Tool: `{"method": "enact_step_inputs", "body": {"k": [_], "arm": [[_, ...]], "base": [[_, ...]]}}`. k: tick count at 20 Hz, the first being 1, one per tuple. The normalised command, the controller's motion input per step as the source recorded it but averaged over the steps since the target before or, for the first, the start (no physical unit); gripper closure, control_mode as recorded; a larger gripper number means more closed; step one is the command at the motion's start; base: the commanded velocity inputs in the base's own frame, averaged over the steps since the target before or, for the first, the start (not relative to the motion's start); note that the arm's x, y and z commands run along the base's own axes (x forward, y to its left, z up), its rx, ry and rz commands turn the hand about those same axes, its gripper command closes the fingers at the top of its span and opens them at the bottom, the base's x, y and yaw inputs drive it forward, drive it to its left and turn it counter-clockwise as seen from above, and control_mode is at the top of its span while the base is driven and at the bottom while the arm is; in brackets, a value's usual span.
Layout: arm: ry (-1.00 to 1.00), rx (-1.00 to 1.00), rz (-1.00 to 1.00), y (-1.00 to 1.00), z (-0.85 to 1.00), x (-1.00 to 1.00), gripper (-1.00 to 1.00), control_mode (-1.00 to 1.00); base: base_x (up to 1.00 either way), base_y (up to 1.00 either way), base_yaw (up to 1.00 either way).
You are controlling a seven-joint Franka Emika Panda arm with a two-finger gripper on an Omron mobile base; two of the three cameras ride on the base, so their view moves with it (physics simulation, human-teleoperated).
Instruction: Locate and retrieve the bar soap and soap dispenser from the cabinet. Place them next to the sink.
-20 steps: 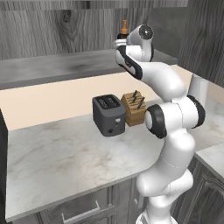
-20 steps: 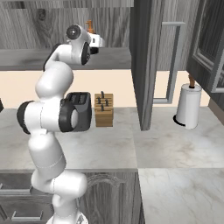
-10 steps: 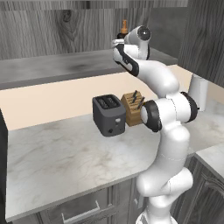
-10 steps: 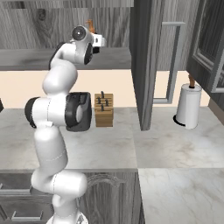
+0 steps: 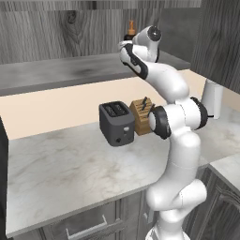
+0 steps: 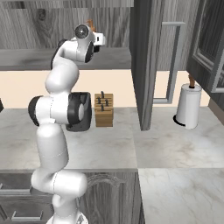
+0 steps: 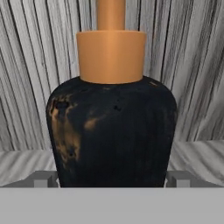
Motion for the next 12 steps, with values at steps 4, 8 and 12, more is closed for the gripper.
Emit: {"method": "enact_step_inputs", "body": {"k": [4,8,12], "arm": [[-0.06,0.04,0.0,-0.08,0.0,-0.49,1.0,-1.0],[-0.1,0.03,0.0,-0.11,0.0,-0.82,1.0,-1.0],[-0.03,-0.01,0.0,-0.02,-0.01,-0.88,1.0,-1.0]], "base": [[0.0,0.0,0.0],[0.0,0.0,0.0],[0.0,0.0,0.0]]}}
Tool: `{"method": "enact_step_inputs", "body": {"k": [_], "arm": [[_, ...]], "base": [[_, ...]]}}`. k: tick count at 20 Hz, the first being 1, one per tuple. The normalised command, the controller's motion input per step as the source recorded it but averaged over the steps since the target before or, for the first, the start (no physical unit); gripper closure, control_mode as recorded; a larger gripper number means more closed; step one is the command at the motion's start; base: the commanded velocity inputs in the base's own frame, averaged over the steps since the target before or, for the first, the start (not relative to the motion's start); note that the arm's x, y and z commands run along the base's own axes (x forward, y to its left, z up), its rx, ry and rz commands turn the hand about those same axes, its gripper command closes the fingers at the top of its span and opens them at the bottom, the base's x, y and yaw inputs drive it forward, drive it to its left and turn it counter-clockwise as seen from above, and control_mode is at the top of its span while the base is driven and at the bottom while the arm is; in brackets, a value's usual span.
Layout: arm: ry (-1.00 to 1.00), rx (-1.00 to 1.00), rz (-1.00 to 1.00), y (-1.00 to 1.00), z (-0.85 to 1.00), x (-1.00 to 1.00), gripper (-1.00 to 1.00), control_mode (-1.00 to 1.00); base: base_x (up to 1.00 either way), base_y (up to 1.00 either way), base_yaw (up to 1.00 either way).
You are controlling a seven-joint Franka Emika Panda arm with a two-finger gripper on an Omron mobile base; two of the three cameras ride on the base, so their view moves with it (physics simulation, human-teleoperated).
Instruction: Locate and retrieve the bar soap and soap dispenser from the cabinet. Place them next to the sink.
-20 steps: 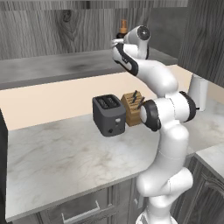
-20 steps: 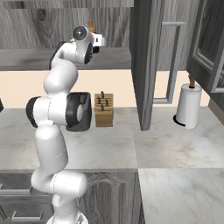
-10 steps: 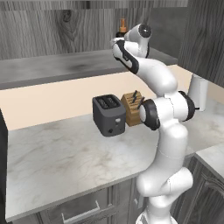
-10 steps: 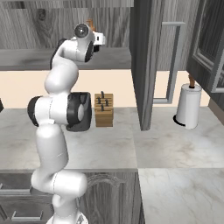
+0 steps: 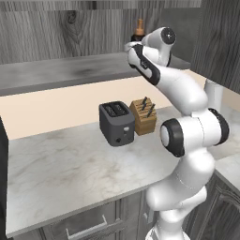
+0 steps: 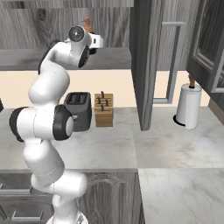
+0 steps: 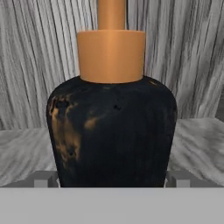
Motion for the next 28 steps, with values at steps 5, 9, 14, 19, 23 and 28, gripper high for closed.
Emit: {"method": "enact_step_inputs", "body": {"k": [5,9,14,19,23,28], "arm": [[0.0,-0.09,0.0,0.0,0.12,-0.72,1.0,-1.0],[-0.02,-0.04,0.0,-0.01,0.25,-0.93,1.0,-1.0],[0.03,-0.03,-0.03,-0.04,0.33,-0.77,1.0,-1.0],[0.13,0.09,-0.13,-0.19,0.11,-0.78,1.0,-1.0],[0.1,0.11,-0.1,-0.16,0.0,-0.92,1.0,-1.0],[0.0,0.1,-0.08,-0.1,0.03,-1.0,1.0,-1.0]], "base": [[0.0,0.0,0.0],[0.0,0.0,0.0],[0.0,0.0,0.0],[0.0,0.0,0.0],[0.0,0.0,0.0],[0.0,0.0,0.0]]}}
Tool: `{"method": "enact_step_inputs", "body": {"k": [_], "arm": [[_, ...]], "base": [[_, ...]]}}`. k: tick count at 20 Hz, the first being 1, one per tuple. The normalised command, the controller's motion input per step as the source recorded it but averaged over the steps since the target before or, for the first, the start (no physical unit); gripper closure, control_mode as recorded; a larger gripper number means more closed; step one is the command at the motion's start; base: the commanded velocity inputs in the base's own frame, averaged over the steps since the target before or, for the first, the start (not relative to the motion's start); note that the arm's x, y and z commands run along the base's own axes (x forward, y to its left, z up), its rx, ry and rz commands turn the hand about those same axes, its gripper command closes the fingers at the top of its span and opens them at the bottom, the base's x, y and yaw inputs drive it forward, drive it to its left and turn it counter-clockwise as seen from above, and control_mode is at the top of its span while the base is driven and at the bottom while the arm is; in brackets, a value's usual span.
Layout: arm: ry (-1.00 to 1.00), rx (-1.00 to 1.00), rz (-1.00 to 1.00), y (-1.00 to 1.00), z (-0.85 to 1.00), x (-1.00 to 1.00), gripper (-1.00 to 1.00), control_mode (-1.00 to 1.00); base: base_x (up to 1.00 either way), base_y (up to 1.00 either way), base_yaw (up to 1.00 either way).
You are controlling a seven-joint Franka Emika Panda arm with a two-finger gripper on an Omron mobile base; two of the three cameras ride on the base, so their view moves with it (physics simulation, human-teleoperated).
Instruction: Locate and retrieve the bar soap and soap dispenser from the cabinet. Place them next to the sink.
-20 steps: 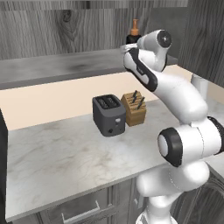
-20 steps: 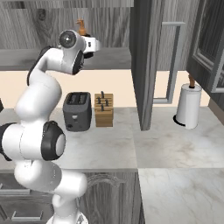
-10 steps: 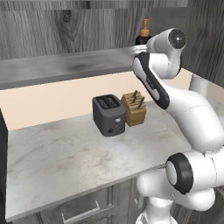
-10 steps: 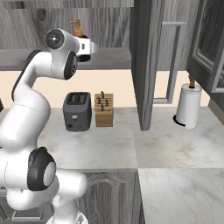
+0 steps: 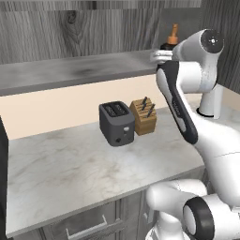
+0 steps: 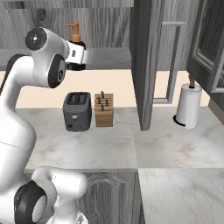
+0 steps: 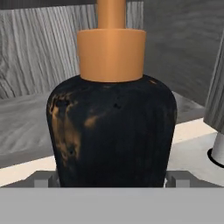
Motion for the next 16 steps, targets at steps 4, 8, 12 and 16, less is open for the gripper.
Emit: {"method": "enact_step_inputs", "body": {"k": [4,8,12,16], "arm": [[-0.06,0.03,-0.04,-0.16,-0.08,-1.0,1.0,-1.0],[-0.02,0.0,-0.02,-0.07,-0.2,-0.98,1.0,-1.0],[0.0,-0.01,-0.04,0.0,-0.25,-0.99,1.0,-1.0],[0.0,-0.08,-0.04,0.0,-0.63,-1.0,1.0,-1.0]], "base": [[0.0,0.0,0.0],[0.0,0.0,0.0],[0.0,0.0,0.0],[0.0,0.0,0.0]]}}
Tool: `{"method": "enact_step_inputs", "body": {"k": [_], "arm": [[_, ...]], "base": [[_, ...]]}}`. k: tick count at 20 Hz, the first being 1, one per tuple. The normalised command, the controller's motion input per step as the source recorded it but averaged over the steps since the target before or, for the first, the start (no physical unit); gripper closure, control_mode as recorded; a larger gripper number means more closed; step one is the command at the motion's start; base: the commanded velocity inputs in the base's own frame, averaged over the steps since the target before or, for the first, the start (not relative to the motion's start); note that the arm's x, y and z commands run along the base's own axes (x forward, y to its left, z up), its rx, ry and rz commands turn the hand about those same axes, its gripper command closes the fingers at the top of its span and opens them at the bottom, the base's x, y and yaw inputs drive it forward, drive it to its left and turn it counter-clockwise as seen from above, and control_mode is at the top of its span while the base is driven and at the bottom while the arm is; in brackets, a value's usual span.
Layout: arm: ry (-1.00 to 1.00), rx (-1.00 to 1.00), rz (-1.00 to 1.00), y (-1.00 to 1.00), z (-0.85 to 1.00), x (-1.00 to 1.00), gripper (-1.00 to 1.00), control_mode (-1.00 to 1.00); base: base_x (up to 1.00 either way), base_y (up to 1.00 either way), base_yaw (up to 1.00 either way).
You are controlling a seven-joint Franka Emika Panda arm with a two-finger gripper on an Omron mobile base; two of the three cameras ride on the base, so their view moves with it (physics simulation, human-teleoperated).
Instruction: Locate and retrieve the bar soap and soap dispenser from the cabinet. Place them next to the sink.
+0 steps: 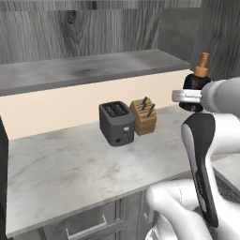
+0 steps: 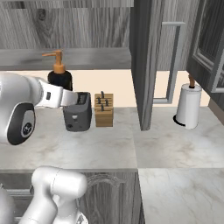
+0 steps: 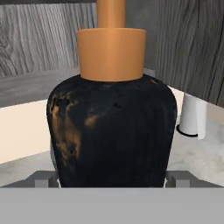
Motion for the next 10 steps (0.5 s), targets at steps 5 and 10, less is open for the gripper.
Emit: {"method": "enact_step_inputs", "body": {"k": [5,10], "arm": [[0.0,-0.1,0.0,0.0,-0.64,-1.0,1.0,-1.0],[0.0,-0.06,0.0,-0.13,-0.33,-1.0,1.0,-1.0]], "base": [[0.0,0.0,0.0],[0.0,0.0,0.0]]}}
